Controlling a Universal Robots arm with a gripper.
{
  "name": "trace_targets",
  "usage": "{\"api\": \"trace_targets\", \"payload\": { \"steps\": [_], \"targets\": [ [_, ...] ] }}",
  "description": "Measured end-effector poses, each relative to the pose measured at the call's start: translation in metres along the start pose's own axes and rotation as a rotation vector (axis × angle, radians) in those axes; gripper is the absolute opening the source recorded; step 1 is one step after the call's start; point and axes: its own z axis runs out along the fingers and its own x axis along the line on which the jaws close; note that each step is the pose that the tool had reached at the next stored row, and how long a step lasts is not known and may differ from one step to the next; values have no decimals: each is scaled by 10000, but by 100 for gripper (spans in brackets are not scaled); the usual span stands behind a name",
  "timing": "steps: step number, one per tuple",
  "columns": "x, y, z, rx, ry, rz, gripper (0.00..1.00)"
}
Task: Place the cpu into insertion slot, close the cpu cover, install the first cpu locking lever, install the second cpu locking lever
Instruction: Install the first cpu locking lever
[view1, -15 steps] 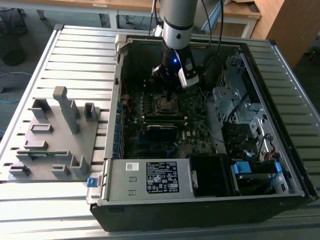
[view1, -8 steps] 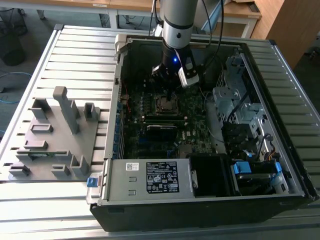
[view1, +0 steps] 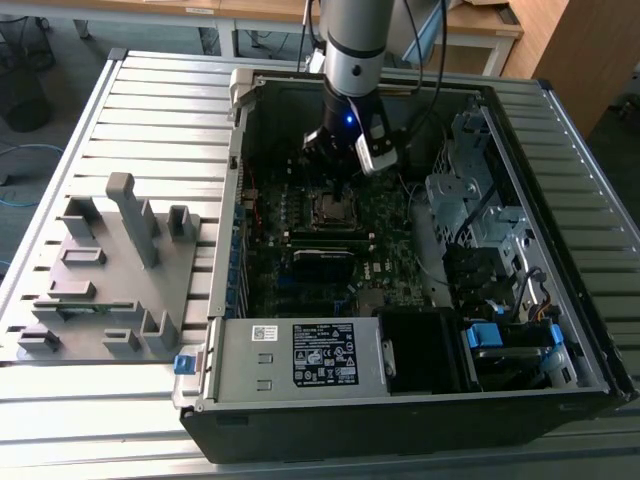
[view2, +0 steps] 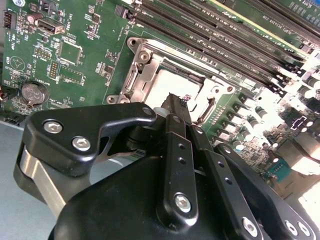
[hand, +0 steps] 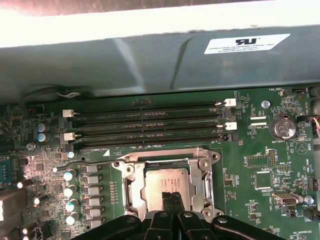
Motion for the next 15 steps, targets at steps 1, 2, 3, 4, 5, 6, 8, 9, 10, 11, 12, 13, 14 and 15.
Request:
{"api": "trace_targets", "payload": {
  "steps": [1, 2, 3, 4, 5, 6, 8, 9, 10, 11, 12, 13, 14, 15],
  "targets": [
    [7, -1, 0, 0, 0, 0, 10],
    [8, -1, 0, -1, 0, 0, 10],
    [8, -1, -1, 0, 0, 0, 10],
    [9, -2, -8, 2, 1, 0, 10],
    [9, -1, -17, 1, 0, 0, 10],
    [9, -1, -30, 0, 0, 0, 10],
    [9, 0, -65, -2, 0, 0, 10],
    [9, 0, -84, -6, -1, 0, 10],
    [9, 1, -104, -7, 0, 0, 10],
    [9, 1, -122, -9, 1, 1, 10],
    [9, 1, -141, -12, 0, 1, 10],
    [9, 1, -156, -13, 0, 1, 10],
    [9, 1, -169, -12, 1, 0, 10],
    [9, 2, -171, -14, 0, 0, 10]
  ]
}}
